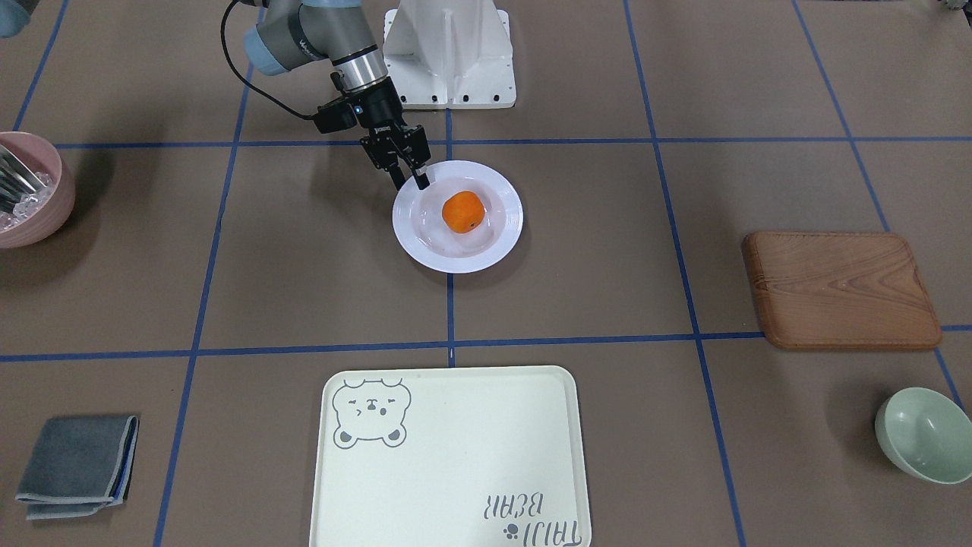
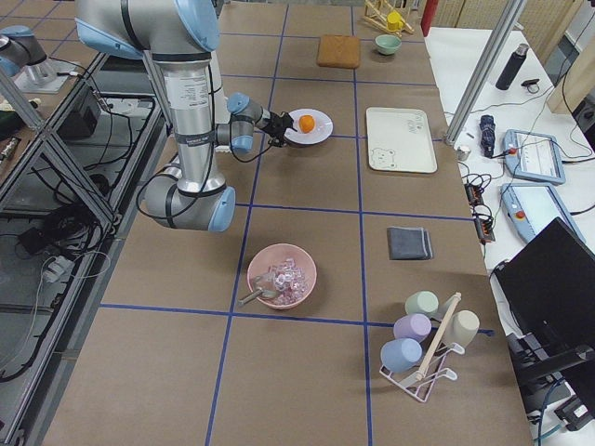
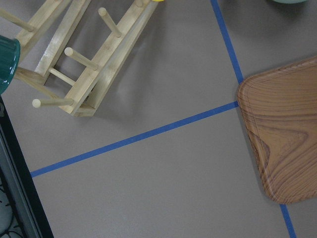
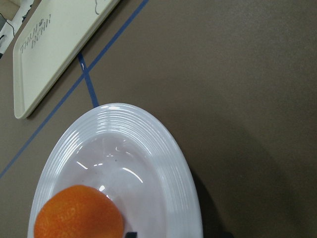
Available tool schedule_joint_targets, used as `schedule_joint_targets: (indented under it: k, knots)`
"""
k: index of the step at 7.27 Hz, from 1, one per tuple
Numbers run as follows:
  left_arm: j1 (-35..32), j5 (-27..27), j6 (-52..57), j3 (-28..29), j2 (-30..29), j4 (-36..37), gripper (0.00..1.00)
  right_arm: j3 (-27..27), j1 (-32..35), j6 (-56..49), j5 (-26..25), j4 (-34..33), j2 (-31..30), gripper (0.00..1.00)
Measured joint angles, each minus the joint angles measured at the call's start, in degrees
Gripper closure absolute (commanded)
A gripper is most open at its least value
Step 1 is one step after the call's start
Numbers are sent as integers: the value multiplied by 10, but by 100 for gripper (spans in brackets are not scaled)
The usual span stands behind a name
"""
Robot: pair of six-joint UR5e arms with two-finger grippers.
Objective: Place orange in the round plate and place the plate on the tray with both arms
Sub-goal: 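Lift the plate with the right gripper and carry it onto the cream tray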
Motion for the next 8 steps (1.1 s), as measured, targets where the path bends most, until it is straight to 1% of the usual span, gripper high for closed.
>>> schedule_joint_targets:
  k: [1, 5, 8]
  knots:
    - [0, 0, 0, 0, 0, 0, 1, -7, 5, 0, 1, 0, 6, 100]
    - [1, 0, 0, 0, -3, 0, 1, -11, 11, 3, 1, 3, 14, 100]
    - [1, 0, -1, -3, -5, 0, 1, 7, 21, 50, -6, 6, 15, 100]
